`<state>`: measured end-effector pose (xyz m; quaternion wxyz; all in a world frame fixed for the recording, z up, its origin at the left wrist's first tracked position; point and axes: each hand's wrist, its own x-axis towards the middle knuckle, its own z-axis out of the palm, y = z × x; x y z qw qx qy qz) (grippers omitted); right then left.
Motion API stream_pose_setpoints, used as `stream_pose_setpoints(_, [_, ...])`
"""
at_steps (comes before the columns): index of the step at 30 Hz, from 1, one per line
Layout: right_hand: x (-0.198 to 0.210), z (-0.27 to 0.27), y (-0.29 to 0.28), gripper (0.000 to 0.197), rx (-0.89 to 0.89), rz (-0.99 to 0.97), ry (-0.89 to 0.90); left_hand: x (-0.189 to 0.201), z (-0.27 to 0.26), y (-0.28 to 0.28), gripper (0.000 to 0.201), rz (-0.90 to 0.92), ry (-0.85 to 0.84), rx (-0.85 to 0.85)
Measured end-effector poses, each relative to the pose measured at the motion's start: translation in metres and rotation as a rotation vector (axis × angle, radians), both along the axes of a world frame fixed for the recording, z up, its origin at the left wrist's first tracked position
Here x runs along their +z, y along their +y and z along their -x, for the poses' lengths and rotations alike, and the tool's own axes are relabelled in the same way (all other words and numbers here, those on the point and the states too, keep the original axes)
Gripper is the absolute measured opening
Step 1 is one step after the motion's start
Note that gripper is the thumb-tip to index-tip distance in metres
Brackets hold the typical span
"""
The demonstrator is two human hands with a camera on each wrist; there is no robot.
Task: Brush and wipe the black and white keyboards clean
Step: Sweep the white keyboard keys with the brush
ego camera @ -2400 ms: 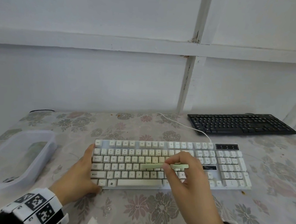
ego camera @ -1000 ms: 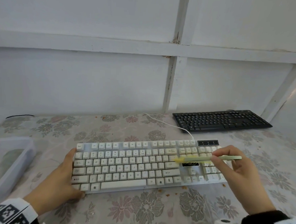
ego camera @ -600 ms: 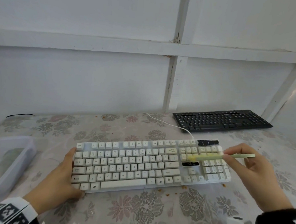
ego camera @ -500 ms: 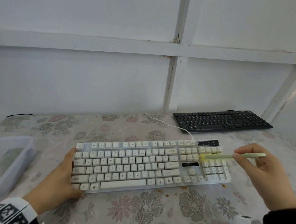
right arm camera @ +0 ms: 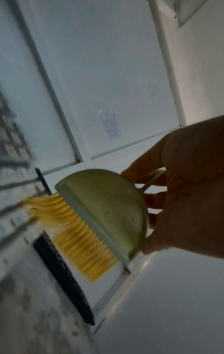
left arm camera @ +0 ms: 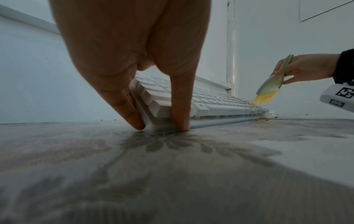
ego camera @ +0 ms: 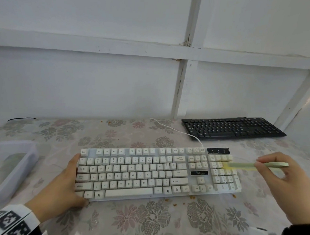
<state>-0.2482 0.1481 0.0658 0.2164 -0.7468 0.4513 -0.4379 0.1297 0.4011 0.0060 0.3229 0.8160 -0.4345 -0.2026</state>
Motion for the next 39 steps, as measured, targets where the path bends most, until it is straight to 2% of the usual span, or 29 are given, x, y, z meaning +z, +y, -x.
stream_pose_setpoints(2, [0.007, 0.0, 0.003, 0.043, -0.051, 0.027, 0.021, 0.002, 0.002, -0.001, 0.106, -0.004, -0.01, -0.008])
stream_pose_setpoints(5, [0.024, -0.014, 0.024, 0.053, -0.011, 0.112, 0.047, 0.004, 0.004, -0.001, 0.105, 0.005, -0.002, -0.03])
stream_pose_setpoints(7, [0.029, -0.038, 0.05, 0.042, 0.09, 0.097, 0.024, 0.003, 0.003, 0.0, 0.108, 0.023, 0.026, -0.044])
stream_pose_setpoints(11, [0.018, -0.109, 0.114, 0.006, 0.407, 0.082, 0.06, 0.003, 0.004, 0.001, 0.105, 0.042, 0.029, -0.056])
stream_pose_setpoints(14, [-0.001, -0.157, 0.152, 0.017, 0.572, 0.012, 0.081, 0.006, 0.007, 0.001, 0.102, 0.07, 0.024, -0.063])
stream_pose_setpoints(18, [-0.012, -0.198, 0.187, 0.023, 0.67, -0.046, 0.064, 0.009, 0.008, -0.001, 0.092, 0.131, 0.01, -0.065])
stream_pose_setpoints(20, [-0.014, -0.21, 0.195, 0.021, 0.678, -0.054, 0.07, 0.008, 0.007, -0.001, 0.085, 0.157, 0.04, -0.055])
stream_pose_setpoints(22, [-0.014, -0.217, 0.199, 0.018, 0.667, -0.026, 0.08, 0.008, 0.007, -0.001, 0.081, 0.161, -0.003, -0.066])
stream_pose_setpoints(25, [-0.019, -0.223, 0.202, 0.009, 0.584, 0.064, 0.149, 0.006, 0.004, -0.001, 0.08, 0.174, -0.034, -0.056])
stream_pose_setpoints(27, [-0.02, -0.222, 0.2, 0.006, 0.525, 0.105, 0.152, 0.002, 0.001, -0.001, 0.084, 0.142, -0.045, -0.047])
stream_pose_setpoints(31, [-0.017, -0.207, 0.185, 0.01, 0.544, -0.032, 0.251, -0.002, -0.002, -0.001, 0.1, 0.124, -0.04, -0.058])
stream_pose_setpoints(34, [-0.011, -0.2, 0.182, 0.007, 0.429, 0.065, 0.315, -0.003, -0.003, 0.0, 0.104, 0.127, -0.02, -0.07])
stream_pose_setpoints(36, [-0.006, -0.2, 0.185, 0.01, 0.438, 0.052, 0.316, -0.005, -0.004, 0.001, 0.109, 0.103, -0.022, -0.055])
stream_pose_setpoints(39, [-0.009, -0.198, 0.186, 0.033, 0.556, -0.029, 0.316, -0.007, -0.006, 0.001, 0.111, 0.086, -0.018, -0.048])
